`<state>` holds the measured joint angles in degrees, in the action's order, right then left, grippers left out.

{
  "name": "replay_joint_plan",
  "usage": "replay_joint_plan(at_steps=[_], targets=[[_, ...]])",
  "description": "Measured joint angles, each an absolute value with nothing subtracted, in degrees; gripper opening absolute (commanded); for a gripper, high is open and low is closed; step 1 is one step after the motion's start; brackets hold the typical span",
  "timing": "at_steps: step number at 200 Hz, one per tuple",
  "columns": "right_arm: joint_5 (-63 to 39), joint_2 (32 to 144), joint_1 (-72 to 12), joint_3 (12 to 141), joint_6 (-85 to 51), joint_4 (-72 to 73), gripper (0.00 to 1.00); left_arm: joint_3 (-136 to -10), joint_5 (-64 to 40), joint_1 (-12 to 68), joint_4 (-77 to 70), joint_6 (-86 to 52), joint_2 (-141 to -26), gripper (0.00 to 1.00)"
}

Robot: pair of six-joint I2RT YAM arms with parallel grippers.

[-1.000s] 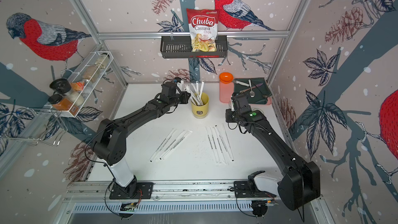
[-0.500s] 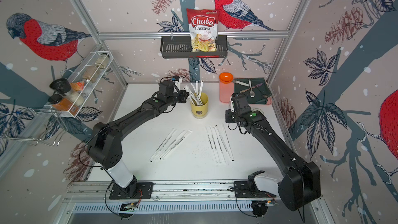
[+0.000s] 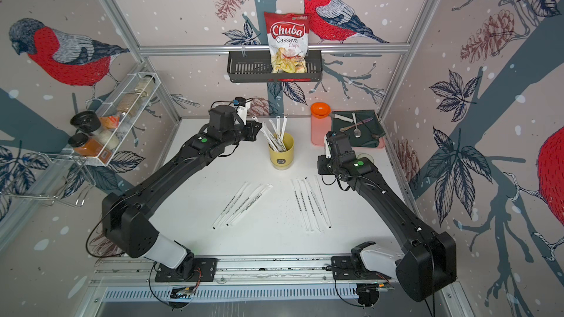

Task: Take the straws out of the storage container
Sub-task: Pick up the straw from the container, then place the straw at the center of the board.

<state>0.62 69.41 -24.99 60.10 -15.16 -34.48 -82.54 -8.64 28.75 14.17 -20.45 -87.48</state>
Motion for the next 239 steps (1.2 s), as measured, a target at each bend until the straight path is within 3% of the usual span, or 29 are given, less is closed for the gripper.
replay_joint_plan(at_steps=[116,174,239], targets=[[-0.6,64.1,-25.8,57.4,-15.1,-32.3,0.25,-94.5,1.6,28.1,33.0,-13.5,-76.3,0.02],[-2.1,61.6,-26.3,55.2,-15.1,-30.7,0.26,-94.7,5.8,22.3,52.8,-10.5,-83.0,0.06],[-2.6,61.1,-28.1,55.0,-15.1,-30.0,0.26,-92.8,10.9,22.2,65.5,-7.5,-101.2,0.04]])
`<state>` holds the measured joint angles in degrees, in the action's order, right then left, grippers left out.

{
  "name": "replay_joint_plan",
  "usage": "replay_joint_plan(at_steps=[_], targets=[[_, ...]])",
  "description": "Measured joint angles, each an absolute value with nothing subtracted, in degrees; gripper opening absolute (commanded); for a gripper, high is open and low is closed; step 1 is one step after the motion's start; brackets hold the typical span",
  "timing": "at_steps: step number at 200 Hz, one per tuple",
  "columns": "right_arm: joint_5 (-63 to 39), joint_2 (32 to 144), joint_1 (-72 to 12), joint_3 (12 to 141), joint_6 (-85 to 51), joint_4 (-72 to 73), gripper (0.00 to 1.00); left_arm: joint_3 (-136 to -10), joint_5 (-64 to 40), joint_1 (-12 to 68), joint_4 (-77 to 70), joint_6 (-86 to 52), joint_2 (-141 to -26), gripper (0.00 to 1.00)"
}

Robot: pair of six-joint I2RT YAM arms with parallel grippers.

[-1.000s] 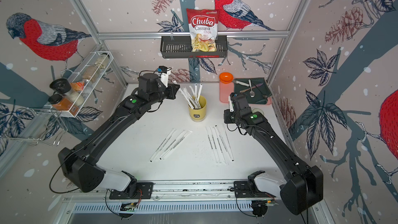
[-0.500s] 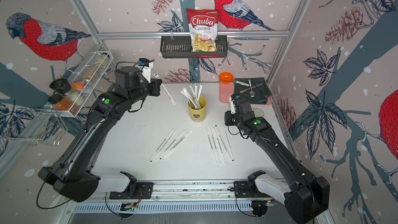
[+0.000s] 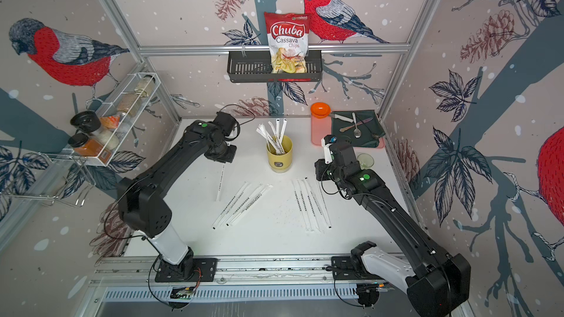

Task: Take the straws out of the storage container
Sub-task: Place the straw at the center of the board.

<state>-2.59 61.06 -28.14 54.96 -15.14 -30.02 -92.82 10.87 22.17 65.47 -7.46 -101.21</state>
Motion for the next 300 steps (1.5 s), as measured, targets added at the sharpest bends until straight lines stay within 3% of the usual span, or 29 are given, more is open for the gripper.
replay_joint_plan(at_steps=[85,204,252,300], targets=[[-1.9,62.0,-28.6,54.7,-15.1,-30.0,0.26,-87.5,11.2,22.2,66.2,-4.9,-112.1,0.11],[-1.5,64.1,-28.8,54.8,-15.1,-30.1,0.26,-86.4,4.7,22.2,62.0,-2.6,-118.1,0.23],[-1.0,64.2,-28.8,55.2,-15.1,-30.1,0.26,-86.5,4.5,22.1,61.5,-2.4,-116.1,0.26],[-0.7,64.7,-28.8,57.2,-15.4,-30.1,0.33,-84.7,1.1,21.7,58.9,-1.6,-104.2,0.28]])
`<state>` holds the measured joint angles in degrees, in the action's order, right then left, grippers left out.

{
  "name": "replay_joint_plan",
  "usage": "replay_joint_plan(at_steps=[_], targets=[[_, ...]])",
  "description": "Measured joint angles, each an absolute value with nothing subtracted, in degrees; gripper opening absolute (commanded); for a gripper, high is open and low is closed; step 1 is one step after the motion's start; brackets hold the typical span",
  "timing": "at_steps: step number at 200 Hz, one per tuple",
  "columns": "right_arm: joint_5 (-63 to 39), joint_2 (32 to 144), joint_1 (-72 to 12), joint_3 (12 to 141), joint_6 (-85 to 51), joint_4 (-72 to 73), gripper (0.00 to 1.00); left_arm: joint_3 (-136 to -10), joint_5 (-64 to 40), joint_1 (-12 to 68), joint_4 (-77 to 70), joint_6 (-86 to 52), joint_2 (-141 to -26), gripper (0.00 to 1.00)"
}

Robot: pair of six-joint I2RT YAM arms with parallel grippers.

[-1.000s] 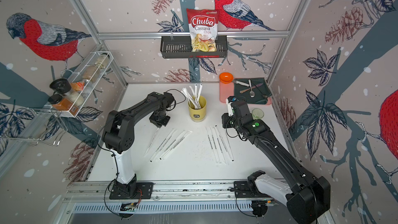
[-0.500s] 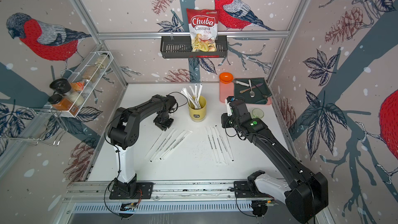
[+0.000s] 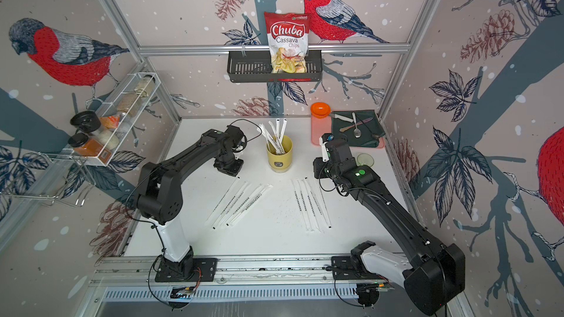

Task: Take the straws out of the storage container
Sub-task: Place the straw at the center of the board.

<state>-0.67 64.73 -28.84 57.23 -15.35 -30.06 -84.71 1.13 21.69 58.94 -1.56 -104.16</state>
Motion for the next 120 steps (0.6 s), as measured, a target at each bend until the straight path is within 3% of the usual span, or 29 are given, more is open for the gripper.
replay_joint_plan(at_steps=[39,84,120], targets=[[-0.7,68.8,-29.3,61.3,-16.6,-28.3,0.35,-81.3,-2.3,21.4,50.6,-2.2,-92.0,0.28],[-1.2,81.9,-30.5,71.4,-16.9,-23.6,0.35,-67.7,-10.4,21.3,25.9,-4.6,-76.1,0.34],[-2.3,93.1,-32.6,80.8,-16.8,-21.6,0.35,-60.4,-17.6,21.1,11.5,-7.6,-69.7,0.34]])
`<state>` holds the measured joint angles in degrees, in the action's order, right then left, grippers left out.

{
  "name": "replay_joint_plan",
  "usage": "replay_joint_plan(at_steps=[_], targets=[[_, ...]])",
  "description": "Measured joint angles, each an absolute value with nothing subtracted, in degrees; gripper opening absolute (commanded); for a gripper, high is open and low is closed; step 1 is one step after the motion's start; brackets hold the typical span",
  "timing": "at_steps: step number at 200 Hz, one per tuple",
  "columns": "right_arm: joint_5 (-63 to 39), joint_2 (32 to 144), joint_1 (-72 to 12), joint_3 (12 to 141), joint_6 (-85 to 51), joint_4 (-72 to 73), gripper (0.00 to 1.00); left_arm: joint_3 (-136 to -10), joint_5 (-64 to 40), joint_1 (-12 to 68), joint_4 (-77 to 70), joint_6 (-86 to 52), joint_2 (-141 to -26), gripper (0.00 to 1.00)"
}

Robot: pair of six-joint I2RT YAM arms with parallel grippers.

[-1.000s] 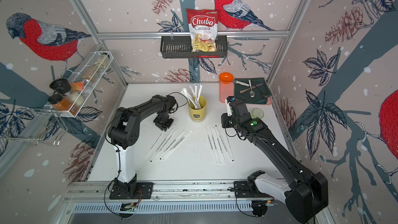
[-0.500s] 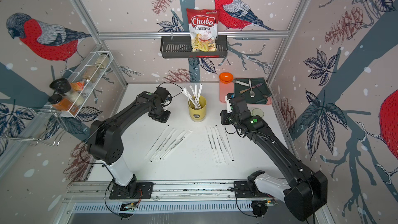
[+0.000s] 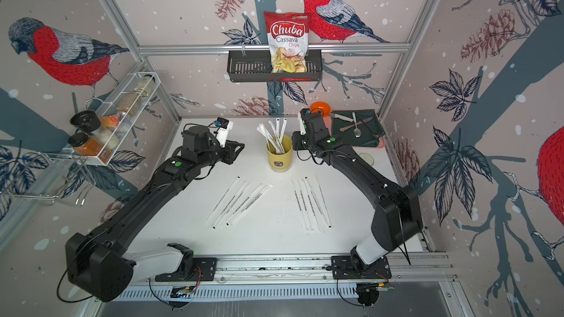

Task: Take the straws out of the storage container
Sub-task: Place the straw at the center of the board, then pick up the straw from the container.

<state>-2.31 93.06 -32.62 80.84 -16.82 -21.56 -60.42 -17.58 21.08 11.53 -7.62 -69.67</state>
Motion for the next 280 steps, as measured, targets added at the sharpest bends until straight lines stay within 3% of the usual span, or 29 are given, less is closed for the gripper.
replay_joint_plan(at_steps=[105,172,280], targets=[[-3.0,112.2,-40.2,100.5,-16.2,-24.8,0.31,-55.2,-16.8,19.4,3.7,-10.7,-60.7,0.38],[-2.9,115.6,-40.6,103.7,-16.4,-25.6,0.27,-54.9,-16.5,18.5,3.7,-10.7,-59.4,0.38],[-0.9,113.9,-42.3,103.5,-16.4,-27.7,0.11,-54.5,-18.0,18.0,3.3,-11.2,-58.7,0.39]])
